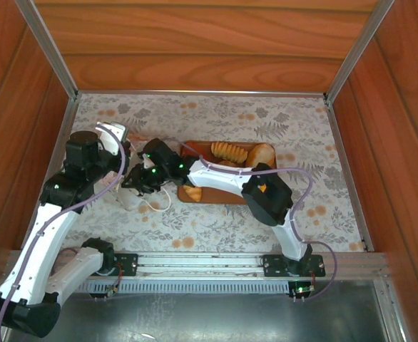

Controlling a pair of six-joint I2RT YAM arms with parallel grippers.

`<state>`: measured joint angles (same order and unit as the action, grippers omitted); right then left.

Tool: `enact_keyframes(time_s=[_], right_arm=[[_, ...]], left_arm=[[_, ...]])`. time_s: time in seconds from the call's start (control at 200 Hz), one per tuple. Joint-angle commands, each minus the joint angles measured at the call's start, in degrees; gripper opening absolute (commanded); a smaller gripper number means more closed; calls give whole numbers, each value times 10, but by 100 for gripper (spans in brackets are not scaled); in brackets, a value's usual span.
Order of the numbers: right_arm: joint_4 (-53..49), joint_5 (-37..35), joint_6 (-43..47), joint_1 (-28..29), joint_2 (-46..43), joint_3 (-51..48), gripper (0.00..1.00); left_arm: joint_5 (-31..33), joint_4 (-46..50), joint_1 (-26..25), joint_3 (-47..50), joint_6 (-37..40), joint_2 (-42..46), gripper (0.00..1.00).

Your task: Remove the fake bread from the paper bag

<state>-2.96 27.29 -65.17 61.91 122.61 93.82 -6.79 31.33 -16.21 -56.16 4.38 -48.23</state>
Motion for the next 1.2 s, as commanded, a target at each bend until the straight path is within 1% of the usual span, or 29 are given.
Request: enact_keyframes(time_s=[0.0, 0.065, 0.145, 0.375, 0.545, 0.7, 0.82, 0.905, 1.034, 1.094, 1.194], right_arm=[[2, 5, -19, 1, 14, 11, 38], [-12, -13, -11, 0, 3, 3, 39], [-59, -30, 23, 0, 3, 22, 39], [-57, 28, 14, -1, 63, 86, 41], [-66, 27, 4, -2, 85, 104, 42], [-49, 26, 2, -3, 96, 109, 42], [-50, 47, -3, -3, 123, 134, 43], [-32, 57, -15, -3, 133, 138, 43], [-39, 52, -10, -5, 138, 152, 41], [-40, 50, -9, -7, 138, 152, 38], [-40, 49, -6, -8, 132, 144, 36]], left_arm=[[-10, 1, -3, -2, -10, 3, 0], [-7, 2, -3, -2, -8, 5, 0], [-5, 1, -3, -3, -6, 6, 0], [-22, 1, -3, -7, 1, -2, 0], [-35, 1, -3, -3, -1, -4, 0], [-39, 1, -3, -4, -3, -4, 0], [-43, 1, -3, -5, -3, -7, 0], [-46, 1, -3, -4, -3, -8, 0], [-56, 1, -3, -4, -5, -10, 0], [-59, 2, -3, -4, -5, -10, 0], [-55, 2, -3, -4, -3, -8, 0]])
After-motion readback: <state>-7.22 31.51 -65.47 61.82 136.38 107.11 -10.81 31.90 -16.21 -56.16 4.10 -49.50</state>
